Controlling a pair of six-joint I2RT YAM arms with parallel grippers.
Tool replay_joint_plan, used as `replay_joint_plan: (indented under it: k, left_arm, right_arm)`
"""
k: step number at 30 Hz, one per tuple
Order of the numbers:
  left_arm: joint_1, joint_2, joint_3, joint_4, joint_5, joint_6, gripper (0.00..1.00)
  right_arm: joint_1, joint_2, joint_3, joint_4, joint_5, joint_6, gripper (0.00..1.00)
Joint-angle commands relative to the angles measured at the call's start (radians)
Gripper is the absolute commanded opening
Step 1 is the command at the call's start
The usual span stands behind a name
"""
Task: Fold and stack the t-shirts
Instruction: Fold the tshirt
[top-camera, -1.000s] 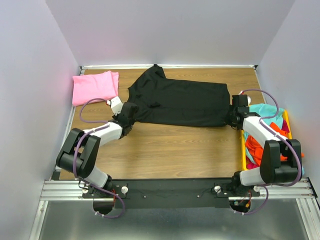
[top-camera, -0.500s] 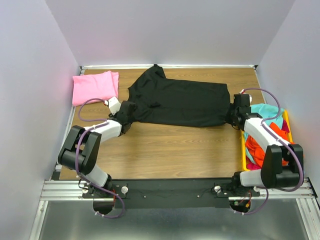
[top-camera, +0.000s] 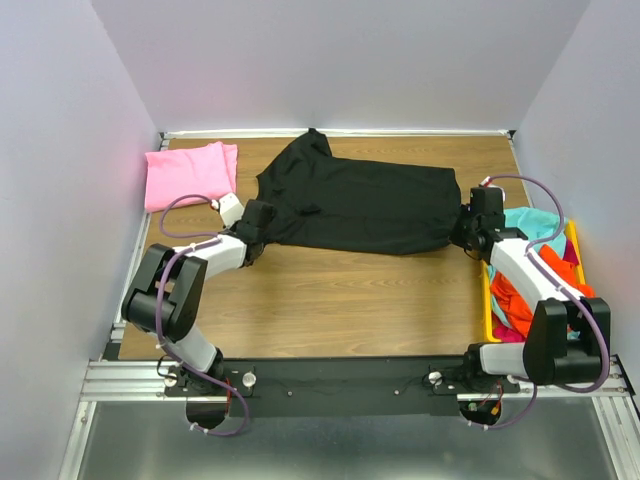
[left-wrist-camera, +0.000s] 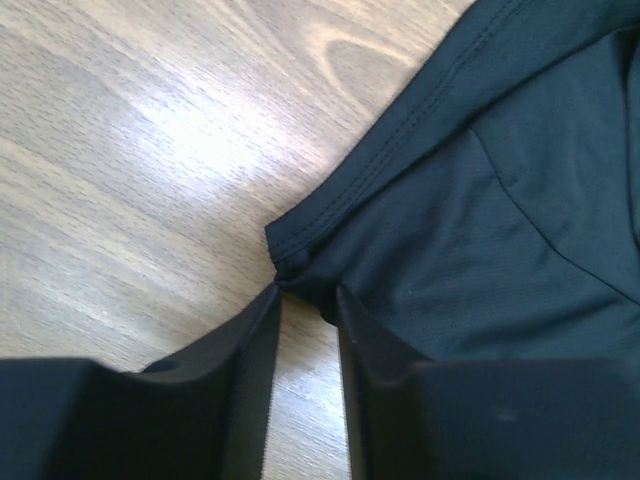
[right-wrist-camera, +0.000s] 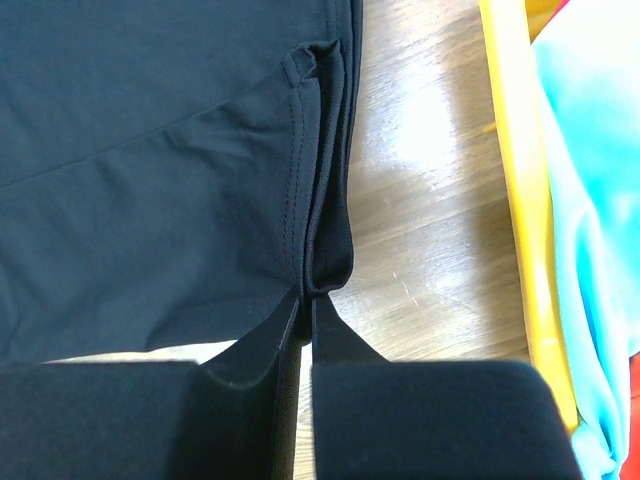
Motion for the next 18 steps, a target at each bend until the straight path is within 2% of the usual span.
replay_joint_plan:
  k: [1,4,5,8,13,16,18]
  left_arm:
    - [0.005,0.036,0.037,-0.05,-0.047,-0.01,0.33]
    - [0.005,0.039,0.043,-0.052,-0.053,-0.005,0.31]
    - [0.005,0.039,0.043,-0.052,-0.053,-0.005,0.24]
    - [0.005,0.041,0.045,-0.048,-0.051,0.015,0.18]
    - [0.005,0.042,0.046,-0.03,-0.05,0.061,0.13]
    - [0.005,0.044,0.049,-0.03,-0.056,0.088,0.0]
    - [0.005,0.039,0.043,-0.033,-0.066,0.089,0.0]
  right_arm:
    - [0.001,-0.029,-0.019,0.022,-0.028,-0.005,0.13]
    - [0.001,-0.038,-0.023,0.025,-0.031,-0.007,0.13]
    - [0.001,-0.042,-0.025,0.025,-0.034,-0.005,0.13]
    - [0.001,-0.046,-0.025,0.028,-0.034,-0.005,0.13]
    - [0.001,-0.046,-0.029,0.028,-0.029,-0.005,0.13]
    - [0.001,-0.052,-0.034,0.028,-0.028,-0.005,0.13]
    - [0.001,-0.06,-0.037,0.027,-0.029,-0.005,0.13]
